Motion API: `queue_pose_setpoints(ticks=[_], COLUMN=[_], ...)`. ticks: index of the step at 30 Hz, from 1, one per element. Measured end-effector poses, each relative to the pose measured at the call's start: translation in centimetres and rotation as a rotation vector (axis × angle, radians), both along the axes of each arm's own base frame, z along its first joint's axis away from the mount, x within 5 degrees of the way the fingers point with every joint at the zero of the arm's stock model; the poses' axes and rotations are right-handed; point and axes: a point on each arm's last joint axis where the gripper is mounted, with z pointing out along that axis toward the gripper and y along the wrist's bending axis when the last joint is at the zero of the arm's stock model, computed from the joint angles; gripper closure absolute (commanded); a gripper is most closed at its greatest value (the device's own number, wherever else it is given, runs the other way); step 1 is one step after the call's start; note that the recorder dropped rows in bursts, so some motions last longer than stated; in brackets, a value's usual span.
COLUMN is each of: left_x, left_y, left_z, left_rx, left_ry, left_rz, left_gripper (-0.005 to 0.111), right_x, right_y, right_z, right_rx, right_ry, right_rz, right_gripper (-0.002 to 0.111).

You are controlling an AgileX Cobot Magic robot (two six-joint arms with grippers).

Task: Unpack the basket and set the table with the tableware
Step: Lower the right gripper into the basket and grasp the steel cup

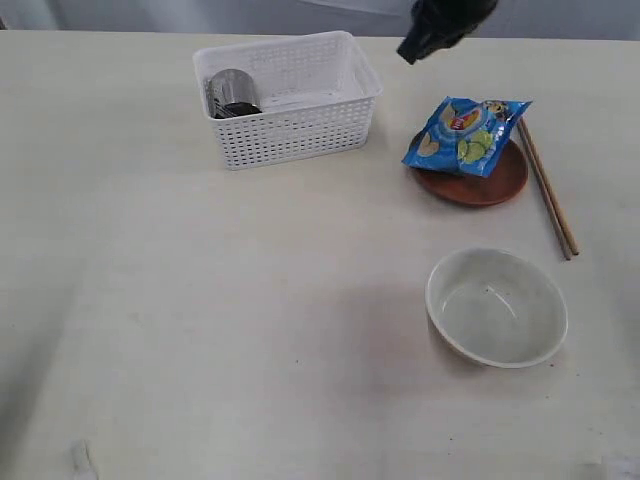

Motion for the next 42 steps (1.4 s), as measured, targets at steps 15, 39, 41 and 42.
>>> queue_pose_setpoints(ticks=[15, 39, 41, 42], left_x=[0.0, 0.0, 0.0, 0.0], left_y=[0.0, 0.0, 0.0, 0.0], left_z=[0.0, 0.0, 0.0, 0.0], left_rx=[0.0, 0.0, 0.0, 0.0], left_ry=[0.0, 0.0, 0.0, 0.0], left_rz=[0.0, 0.0, 0.0, 0.0], left_gripper=[0.107, 0.107, 0.107, 0.107], right_x=[-2.3, -5.9, -6.9, -7.5], right_y=[11.2, 14.2, 14.8, 15.0], right_z=[-6.9, -7.7, -7.5, -7.3], right_rx=[-0.221, -0.336, -0.351, -0.358], right_ry=[-0.106, 0.074, 0.1, 0.117], right_rz=[0.456, 0.582, 0.606, 0.617], right_gripper=[0.049, 0.108, 0.108, 0.108])
